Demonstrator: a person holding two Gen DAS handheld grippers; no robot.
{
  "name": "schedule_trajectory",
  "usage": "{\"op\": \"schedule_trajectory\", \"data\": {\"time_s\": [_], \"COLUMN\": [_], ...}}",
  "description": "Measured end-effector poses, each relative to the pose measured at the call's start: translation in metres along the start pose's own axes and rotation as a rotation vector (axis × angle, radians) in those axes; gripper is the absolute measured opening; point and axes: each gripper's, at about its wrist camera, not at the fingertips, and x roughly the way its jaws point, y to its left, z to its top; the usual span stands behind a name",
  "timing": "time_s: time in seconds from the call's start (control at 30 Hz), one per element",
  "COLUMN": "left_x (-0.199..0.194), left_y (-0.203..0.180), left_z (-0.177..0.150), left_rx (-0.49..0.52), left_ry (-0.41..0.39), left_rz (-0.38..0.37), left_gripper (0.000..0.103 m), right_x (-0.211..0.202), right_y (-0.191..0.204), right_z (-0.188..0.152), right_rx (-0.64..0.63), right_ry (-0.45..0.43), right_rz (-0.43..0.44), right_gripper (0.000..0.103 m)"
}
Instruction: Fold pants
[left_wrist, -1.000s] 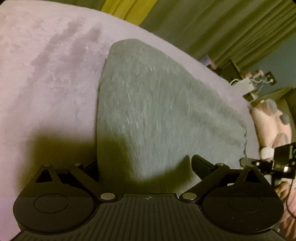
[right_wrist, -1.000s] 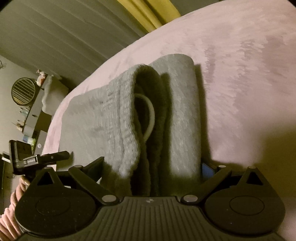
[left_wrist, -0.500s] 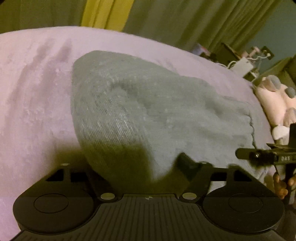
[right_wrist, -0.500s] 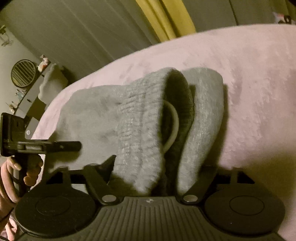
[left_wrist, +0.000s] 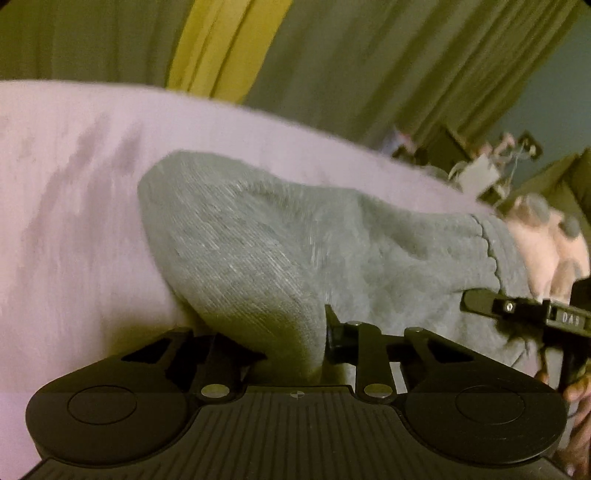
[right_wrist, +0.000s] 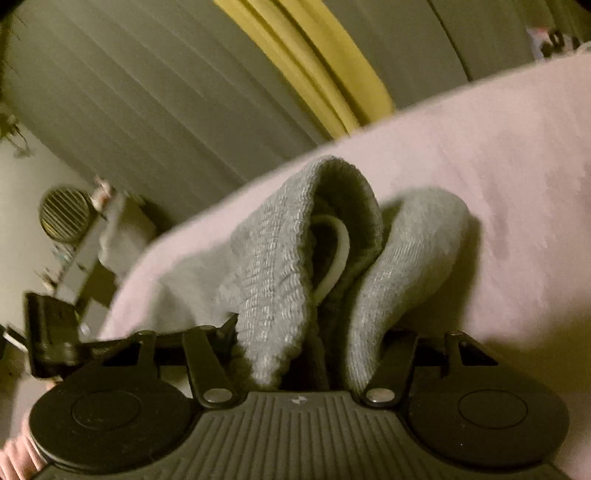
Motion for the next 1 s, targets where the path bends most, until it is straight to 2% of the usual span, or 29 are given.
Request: {"op": "schedule_trajectory", "data": {"time_s": [0.13, 0.17, 0.2, 0.23, 0.27, 0.3, 0.33, 0.37, 0.43, 0.53, 0.6, 0.63, 0.67, 0.87, 0.93, 1.0], "left_x": [0.000, 0.003, 0.007, 0.010, 0.012, 0.012, 0.009, 0.005, -0.001, 0.000, 0.013, 0.017, 0.018, 0.000, 0.001, -0.009], "left_y": [-0.004, -0.004, -0.003, -0.004, -0.005, -0.005, -0.006, -0.008, -0.010, -0.016, -0.023, -0.024, -0.022, -0.010, -0.007, -0.005], "left_z": [0.036, 0.042, 0.049, 0.053, 0.055, 0.054, 0.050, 0.043, 0.025, -0.004, -0.017, -0.024, -0.027, -0.039, -0.047, -0.052], "left_rx": [-0.007, -0.012, -0.022, -0.022, -0.013, 0.002, 0.029, 0.049, 0.068, 0.109, 0.147, 0.157, 0.152, 0.091, 0.083, 0.061], "left_ry": [-0.070, -0.076, -0.070, -0.062, -0.057, -0.057, -0.063, -0.067, -0.066, -0.028, 0.037, 0.042, 0.037, 0.019, 0.017, -0.024], "left_rz": [0.054, 0.087, 0.154, 0.232, 0.318, 0.382, 0.407, 0.399, 0.364, 0.351, 0.393, 0.423, 0.441, 0.442, 0.458, 0.494], "left_gripper": [0.028, 0.041, 0.049, 0.066, 0.077, 0.079, 0.081, 0.086, 0.095, 0.095, 0.095, 0.097, 0.098, 0.098, 0.098, 0.098], "right_x": [0.006, 0.009, 0.012, 0.017, 0.019, 0.023, 0.023, 0.020, 0.012, 0.018, 0.029, 0.033, 0.037, 0.031, 0.030, 0.029], "right_y": [0.010, 0.010, 0.010, 0.011, 0.012, 0.012, 0.012, 0.012, 0.012, 0.019, 0.024, 0.025, 0.026, 0.046, 0.051, 0.053], "right_z": [0.029, 0.038, 0.043, 0.049, 0.052, 0.054, 0.053, 0.051, 0.042, 0.021, 0.008, 0.002, -0.002, -0.012, -0.018, -0.023], "right_rx": [-0.030, -0.028, -0.043, -0.061, -0.061, -0.053, -0.042, -0.052, -0.083, -0.127, -0.160, -0.182, -0.205, -0.300, -0.381, -0.403], "right_ry": [-0.067, -0.081, -0.081, -0.068, -0.056, -0.044, -0.050, -0.067, -0.076, -0.007, 0.038, 0.052, 0.066, 0.058, 0.052, 0.035], "right_rz": [-0.008, -0.022, -0.043, -0.100, -0.161, -0.252, -0.353, -0.403, -0.418, -0.417, -0.451, -0.471, -0.487, -0.553, -0.570, -0.579], "right_gripper": [0.059, 0.059, 0.064, 0.068, 0.081, 0.089, 0.092, 0.097, 0.098, 0.098, 0.098, 0.098, 0.099, 0.099, 0.099, 0.099]}}
